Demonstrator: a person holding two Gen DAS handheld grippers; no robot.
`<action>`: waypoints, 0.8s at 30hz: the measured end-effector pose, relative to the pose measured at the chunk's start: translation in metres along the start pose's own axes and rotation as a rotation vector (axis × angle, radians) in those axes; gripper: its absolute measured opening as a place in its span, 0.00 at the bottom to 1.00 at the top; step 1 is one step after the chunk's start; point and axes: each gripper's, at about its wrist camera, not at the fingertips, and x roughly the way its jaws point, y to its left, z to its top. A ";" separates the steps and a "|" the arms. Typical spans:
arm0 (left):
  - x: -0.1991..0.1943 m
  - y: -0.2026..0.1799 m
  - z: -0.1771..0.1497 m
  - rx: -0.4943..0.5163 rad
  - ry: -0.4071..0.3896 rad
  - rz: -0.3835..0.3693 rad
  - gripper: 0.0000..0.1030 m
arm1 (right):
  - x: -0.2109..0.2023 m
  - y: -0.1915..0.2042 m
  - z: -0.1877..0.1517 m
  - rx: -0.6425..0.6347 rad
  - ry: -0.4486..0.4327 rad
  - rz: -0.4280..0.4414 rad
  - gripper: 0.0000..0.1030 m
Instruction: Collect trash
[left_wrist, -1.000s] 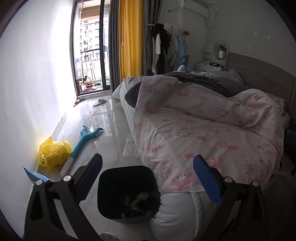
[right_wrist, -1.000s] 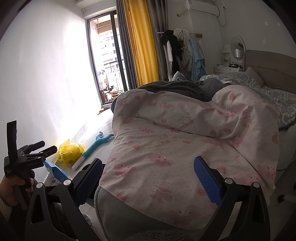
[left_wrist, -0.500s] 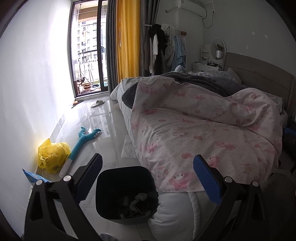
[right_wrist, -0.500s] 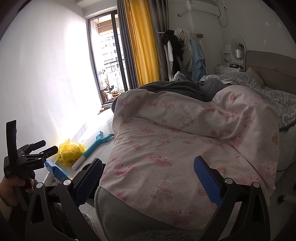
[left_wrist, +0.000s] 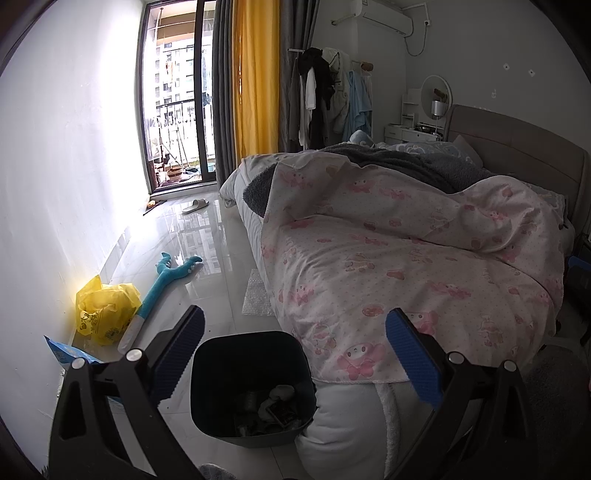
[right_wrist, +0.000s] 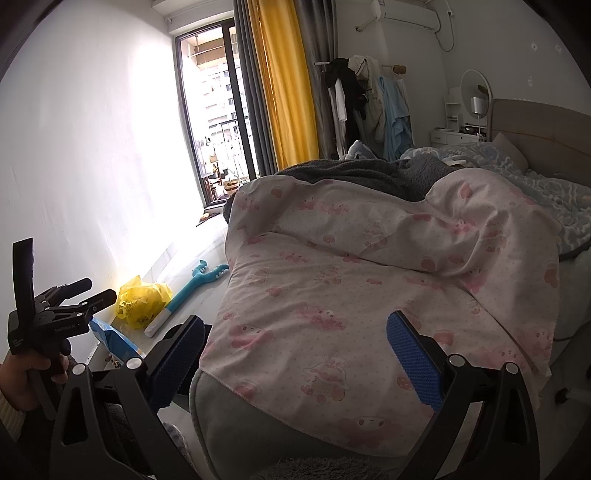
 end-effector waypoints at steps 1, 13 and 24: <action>0.000 0.000 0.000 0.000 0.000 0.000 0.97 | 0.000 0.000 0.000 0.000 0.000 0.000 0.97; 0.000 0.000 0.000 0.000 -0.001 -0.001 0.97 | -0.001 0.001 0.000 0.002 0.000 -0.001 0.97; 0.001 0.001 0.000 0.004 0.002 0.001 0.97 | -0.001 0.001 -0.001 0.004 0.001 0.000 0.97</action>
